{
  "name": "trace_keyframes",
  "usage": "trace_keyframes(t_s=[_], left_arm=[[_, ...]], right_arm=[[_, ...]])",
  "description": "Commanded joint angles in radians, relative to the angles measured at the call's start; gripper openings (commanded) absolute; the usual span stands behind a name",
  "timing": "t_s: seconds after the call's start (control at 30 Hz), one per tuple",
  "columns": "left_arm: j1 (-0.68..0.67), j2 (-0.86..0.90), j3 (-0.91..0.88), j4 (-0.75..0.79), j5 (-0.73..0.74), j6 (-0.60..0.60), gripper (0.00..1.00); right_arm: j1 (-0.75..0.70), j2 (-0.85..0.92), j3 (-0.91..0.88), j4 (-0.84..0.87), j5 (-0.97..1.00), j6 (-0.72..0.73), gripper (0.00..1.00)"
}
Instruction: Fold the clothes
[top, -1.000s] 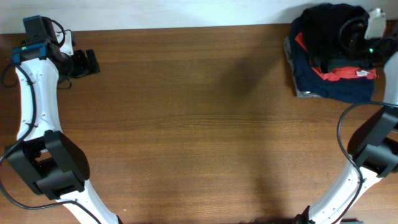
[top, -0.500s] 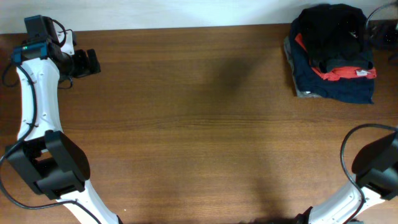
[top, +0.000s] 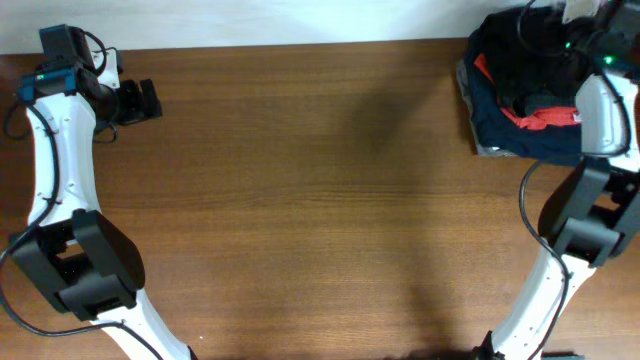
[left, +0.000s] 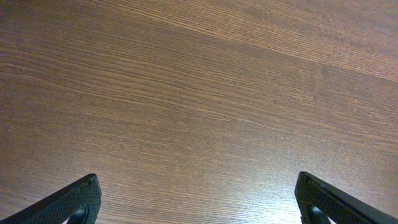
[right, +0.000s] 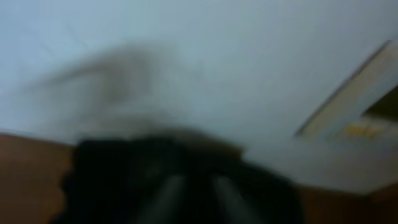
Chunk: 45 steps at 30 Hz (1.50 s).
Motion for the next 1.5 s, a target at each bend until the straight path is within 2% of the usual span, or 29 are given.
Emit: trace_keyframes(t_s=[0.0, 0.2, 0.27, 0.5, 0.67, 0.83, 1.1, 1.33, 1.47], left_arm=[[-0.004, -0.017, 0.003, 0.003, 0.011, 0.011, 0.99], [-0.004, -0.017, 0.003, 0.003, 0.011, 0.011, 0.99], [-0.004, -0.017, 0.003, 0.004, 0.011, 0.011, 0.99], [-0.004, -0.017, 0.003, 0.002, 0.011, 0.011, 0.99], [-0.003, -0.017, 0.003, 0.002, 0.011, 0.012, 0.99], [-0.003, -0.017, 0.003, 0.002, 0.010, 0.012, 0.99], [-0.003, -0.017, 0.003, 0.002, 0.010, 0.012, 0.99], [-0.003, -0.017, 0.003, 0.002, 0.010, 0.012, 0.99], [-0.003, -0.017, 0.003, 0.002, 0.010, 0.012, 0.99]], right_arm=[[-0.017, 0.112, 0.003, -0.048, 0.032, 0.035, 0.36], [-0.042, 0.241, 0.002, -0.192, 0.032, 0.047, 0.38], [-0.047, 0.256, 0.002, -0.223, 0.031, 0.047, 0.42], [-0.053, 0.210, 0.016, -0.250, 0.012, 0.088, 0.65], [-0.051, 0.033, 0.066, -0.292, -0.027, 0.125, 0.99], [-0.051, -0.182, 0.077, -0.368, -0.040, 0.126, 0.99], [0.000, -0.489, 0.077, -0.582, -0.059, 0.124, 0.99], [0.154, -0.626, 0.077, -0.786, -0.060, 0.125, 0.99], [0.311, -0.639, 0.077, -0.897, -0.084, 0.151, 0.99]])
